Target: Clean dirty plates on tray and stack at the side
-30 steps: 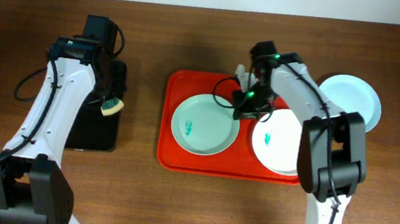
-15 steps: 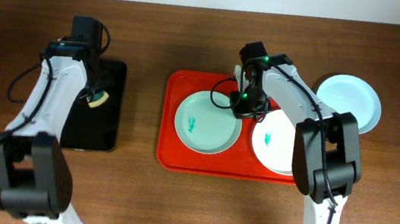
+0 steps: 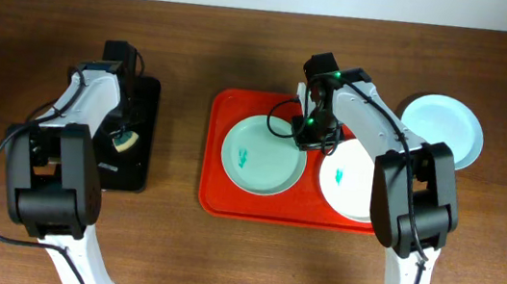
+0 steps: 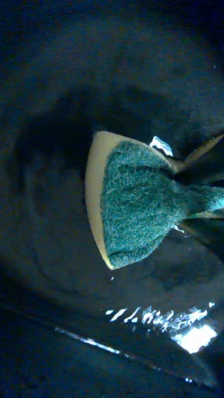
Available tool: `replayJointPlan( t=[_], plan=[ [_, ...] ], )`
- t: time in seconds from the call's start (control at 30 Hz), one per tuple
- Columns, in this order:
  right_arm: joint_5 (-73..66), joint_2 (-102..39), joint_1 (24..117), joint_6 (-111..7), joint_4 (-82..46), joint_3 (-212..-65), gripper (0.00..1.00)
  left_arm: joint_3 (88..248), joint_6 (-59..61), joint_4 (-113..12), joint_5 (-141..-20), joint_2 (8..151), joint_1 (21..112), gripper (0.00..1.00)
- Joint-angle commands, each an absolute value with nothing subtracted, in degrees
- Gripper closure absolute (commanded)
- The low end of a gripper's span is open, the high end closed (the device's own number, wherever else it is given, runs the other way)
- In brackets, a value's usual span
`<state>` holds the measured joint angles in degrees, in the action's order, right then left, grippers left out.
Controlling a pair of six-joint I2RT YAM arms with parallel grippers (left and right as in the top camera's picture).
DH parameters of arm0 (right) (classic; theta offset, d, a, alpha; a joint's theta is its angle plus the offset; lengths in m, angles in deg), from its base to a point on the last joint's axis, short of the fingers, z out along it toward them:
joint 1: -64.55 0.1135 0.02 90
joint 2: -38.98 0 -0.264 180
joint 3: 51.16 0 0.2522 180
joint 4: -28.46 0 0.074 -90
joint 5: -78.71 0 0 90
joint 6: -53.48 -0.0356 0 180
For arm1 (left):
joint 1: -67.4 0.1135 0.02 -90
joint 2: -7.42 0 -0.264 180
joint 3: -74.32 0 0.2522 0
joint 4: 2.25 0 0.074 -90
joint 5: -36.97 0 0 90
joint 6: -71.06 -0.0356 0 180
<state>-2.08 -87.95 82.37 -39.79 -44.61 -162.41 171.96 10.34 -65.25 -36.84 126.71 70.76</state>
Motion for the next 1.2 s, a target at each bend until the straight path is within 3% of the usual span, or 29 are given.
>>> replayJointPlan(
  t=[0.0,0.37,0.43,0.47,0.67,0.83,1.0,1.1,1.17],
  plan=[
    [-2.71,-87.84,82.24,-40.25,-44.43,-161.82,0.80,172.63,9.33,-66.25,-33.46,127.63,71.00,0.79],
    [0.08,-87.84,82.24,-40.23,-43.69,-161.82,0.80,175.45,8.59,-68.55,-33.83,129.83,71.00,0.87],
    [0.06,-87.84,82.22,-40.20,-43.54,-161.82,0.75,175.45,8.59,-68.85,-34.00,130.97,71.00,0.80],
    [0.06,-87.84,82.22,-40.20,-43.51,-161.82,0.74,175.45,8.59,-69.14,-33.96,131.30,71.00,0.67],
    [0.04,-87.84,82.22,-40.18,-43.49,-161.82,0.70,176.39,8.57,-69.77,-33.76,131.47,71.35,0.64],
    [0.04,-87.84,82.22,-40.16,-43.49,-161.82,0.69,177.81,8.37,-70.56,-37.17,131.50,72.88,0.73],
    [0.04,-87.84,82.22,-40.16,-43.51,-161.82,0.69,177.25,8.37,-70.51,-43.88,132.48,74.60,0.70],
    [0.04,-87.84,82.22,-40.16,-43.54,-161.82,0.68,177.05,8.00,-70.71,-43.82,132.70,74.71,1.00],
    [0.04,-87.84,82.22,-40.16,-43.51,-161.82,0.68,177.22,7.63,-70.80,-43.84,132.57,74.71,1.00]
  ],
)
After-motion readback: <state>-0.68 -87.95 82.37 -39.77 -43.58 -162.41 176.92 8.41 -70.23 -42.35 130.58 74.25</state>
